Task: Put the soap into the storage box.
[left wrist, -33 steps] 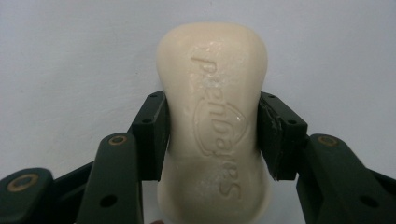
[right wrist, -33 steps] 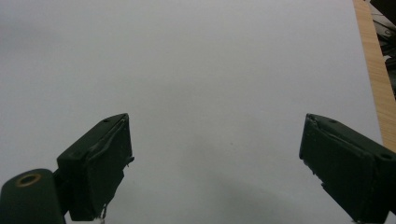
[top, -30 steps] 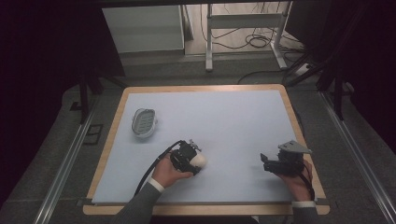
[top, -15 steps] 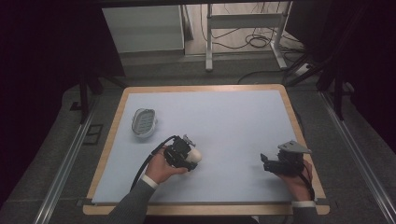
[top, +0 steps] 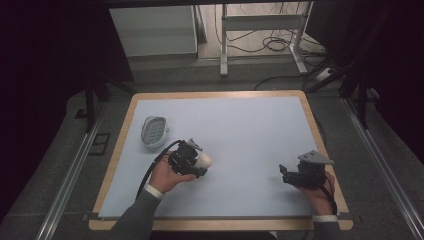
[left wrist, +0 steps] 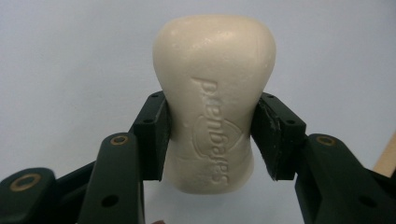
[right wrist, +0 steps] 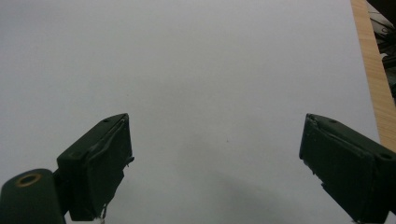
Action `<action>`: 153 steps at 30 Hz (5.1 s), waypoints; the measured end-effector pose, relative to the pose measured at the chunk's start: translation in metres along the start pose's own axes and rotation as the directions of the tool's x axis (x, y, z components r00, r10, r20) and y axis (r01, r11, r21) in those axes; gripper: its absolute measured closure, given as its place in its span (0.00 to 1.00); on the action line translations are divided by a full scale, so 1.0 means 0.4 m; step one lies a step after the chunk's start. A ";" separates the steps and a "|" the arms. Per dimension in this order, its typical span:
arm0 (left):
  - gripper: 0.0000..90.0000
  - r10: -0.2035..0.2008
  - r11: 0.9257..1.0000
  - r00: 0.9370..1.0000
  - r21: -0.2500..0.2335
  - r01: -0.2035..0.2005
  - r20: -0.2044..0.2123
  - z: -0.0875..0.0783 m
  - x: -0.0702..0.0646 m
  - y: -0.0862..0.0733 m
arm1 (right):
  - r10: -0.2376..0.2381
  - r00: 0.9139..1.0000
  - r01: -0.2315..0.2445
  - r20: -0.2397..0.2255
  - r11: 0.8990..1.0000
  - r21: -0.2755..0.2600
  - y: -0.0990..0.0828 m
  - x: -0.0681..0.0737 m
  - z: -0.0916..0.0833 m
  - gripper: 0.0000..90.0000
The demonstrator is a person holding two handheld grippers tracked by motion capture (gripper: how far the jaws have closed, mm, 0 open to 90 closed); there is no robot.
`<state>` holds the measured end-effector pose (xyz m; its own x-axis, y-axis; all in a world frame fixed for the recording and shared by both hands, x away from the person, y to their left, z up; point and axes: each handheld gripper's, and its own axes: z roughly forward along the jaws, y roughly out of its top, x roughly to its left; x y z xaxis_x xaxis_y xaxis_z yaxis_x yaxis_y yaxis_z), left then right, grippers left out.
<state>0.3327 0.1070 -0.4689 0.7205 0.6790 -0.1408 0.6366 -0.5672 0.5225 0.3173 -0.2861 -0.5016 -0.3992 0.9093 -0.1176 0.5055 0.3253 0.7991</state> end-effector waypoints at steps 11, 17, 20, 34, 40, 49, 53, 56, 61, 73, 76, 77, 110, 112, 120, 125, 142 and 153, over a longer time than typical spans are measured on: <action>0.55 -0.034 0.999 0.998 -0.039 0.032 -0.047 -0.059 0.054 0.005 | 0.005 1.000 -0.005 0.002 1.000 0.004 -0.002 -0.003 0.002 0.10; 0.55 -0.066 0.996 0.996 -0.059 0.062 -0.067 -0.088 0.089 -0.001 | 0.005 1.000 -0.005 0.003 1.000 0.007 -0.004 -0.003 0.004 0.10; 0.55 -0.080 0.995 0.994 -0.059 0.076 -0.076 -0.096 0.106 -0.004 | 0.007 1.000 -0.007 0.004 1.000 0.008 -0.004 -0.004 0.005 0.10; 0.55 -0.132 0.990 0.984 -0.064 0.125 -0.121 -0.138 0.178 -0.002 | 0.011 1.000 -0.011 0.003 1.000 0.006 -0.005 -0.008 0.004 0.10; 0.55 -0.161 0.986 0.978 -0.075 0.152 -0.136 -0.154 0.208 -0.002 | 0.010 1.000 -0.010 0.003 1.000 0.007 -0.004 -0.006 0.005 0.10; 0.55 -0.193 0.981 0.968 -0.064 0.185 -0.157 -0.158 0.253 0.003 | 0.011 1.000 -0.011 0.003 1.000 0.007 -0.005 -0.008 0.004 0.10; 0.55 -0.206 0.978 0.964 -0.058 0.199 -0.170 -0.161 0.276 0.008 | 0.018 1.000 -0.018 0.007 1.000 0.005 -0.005 -0.013 0.002 0.10; 0.55 -0.209 0.978 0.962 -0.054 0.203 -0.177 -0.161 0.284 0.009 | 0.018 1.000 -0.018 0.006 1.000 0.004 -0.006 -0.013 0.002 0.10; 0.55 -0.232 0.973 0.953 -0.053 0.226 -0.194 -0.162 0.308 0.006 | 0.016 1.000 -0.016 0.008 1.000 0.006 -0.006 -0.014 0.002 0.10; 0.55 -0.276 0.961 0.938 -0.055 0.271 -0.211 -0.166 0.352 0.008 | 0.019 1.000 -0.019 0.008 1.000 0.008 -0.007 -0.016 0.002 0.10; 0.55 -0.293 0.956 0.932 -0.049 0.289 -0.214 -0.162 0.367 0.007 | 0.017 1.000 -0.017 0.006 1.000 0.011 -0.007 -0.015 0.004 0.10; 0.55 -0.293 0.956 0.932 -0.049 0.289 -0.214 -0.162 0.367 0.007 | 0.017 1.000 -0.017 0.006 1.000 0.011 -0.007 -0.015 0.004 0.10; 0.45 -0.354 0.935 0.903 -0.088 0.343 -0.245 -0.097 0.421 0.005 | 0.021 1.000 -0.021 0.011 1.000 0.023 -0.013 -0.017 0.013 0.10; 0.43 -0.346 0.938 0.908 -0.102 0.331 -0.237 -0.104 0.409 0.005 | 0.022 1.000 -0.022 0.011 0.999 0.023 -0.013 -0.016 0.012 0.10; 0.41 -0.288 0.952 0.935 -0.163 0.258 -0.206 -0.131 0.353 -0.012 | 0.020 1.000 -0.020 0.009 1.000 0.021 -0.015 -0.016 0.011 0.10; 0.40 -0.254 0.961 0.950 -0.162 0.226 -0.180 -0.133 0.319 -0.035 | 0.026 1.000 -0.026 0.011 1.000 0.017 -0.014 -0.016 0.006 0.10; 0.36 -0.191 0.974 0.975 -0.149 0.173 -0.117 -0.103 0.229 -0.141 | 0.020 1.000 -0.021 0.008 1.000 0.016 -0.014 -0.012 0.004 0.10; 0.32 -0.215 0.962 0.972 -0.193 0.194 -0.096 -0.076 0.168 -0.251 | 0.017 1.000 -0.017 0.010 1.000 0.019 -0.015 -0.010 0.004 0.10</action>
<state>0.3088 0.2238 -0.5052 0.5371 0.8266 -0.1684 0.6986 -0.3240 0.6380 0.3172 -0.2914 -0.5069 -0.3825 0.9174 -0.1099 0.5266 0.3142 0.7899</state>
